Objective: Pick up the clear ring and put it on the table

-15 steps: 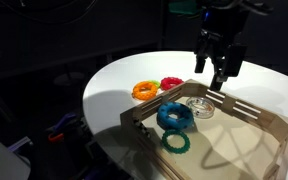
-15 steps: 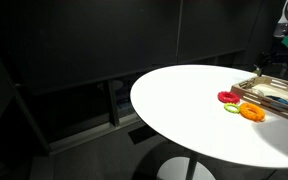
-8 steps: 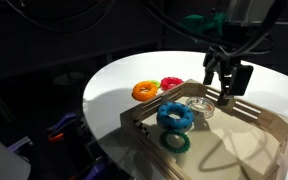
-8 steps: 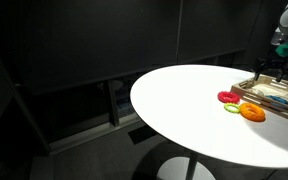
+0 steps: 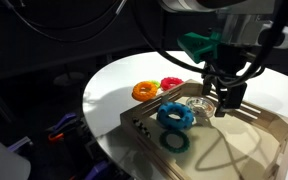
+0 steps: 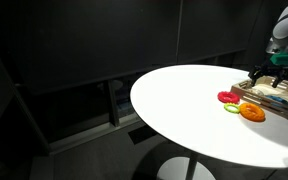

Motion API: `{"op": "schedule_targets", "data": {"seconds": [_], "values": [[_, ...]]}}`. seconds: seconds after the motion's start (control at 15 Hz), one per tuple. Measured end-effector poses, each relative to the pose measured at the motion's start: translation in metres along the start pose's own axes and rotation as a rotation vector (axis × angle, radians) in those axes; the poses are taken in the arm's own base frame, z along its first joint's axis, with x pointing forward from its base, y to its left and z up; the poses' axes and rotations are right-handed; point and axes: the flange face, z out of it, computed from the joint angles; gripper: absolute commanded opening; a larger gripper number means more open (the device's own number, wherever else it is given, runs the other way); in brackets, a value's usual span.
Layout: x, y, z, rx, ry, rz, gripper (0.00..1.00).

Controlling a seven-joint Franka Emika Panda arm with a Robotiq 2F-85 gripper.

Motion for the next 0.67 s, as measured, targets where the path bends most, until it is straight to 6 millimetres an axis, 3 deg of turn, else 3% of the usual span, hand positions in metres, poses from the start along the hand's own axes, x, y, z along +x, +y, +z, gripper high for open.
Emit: {"op": "schedule_targets", "data": {"seconds": [0.67], "values": [[-0.003, 0.001, 0.021, -0.021, -0.034, -0.002, 1.00]]}}
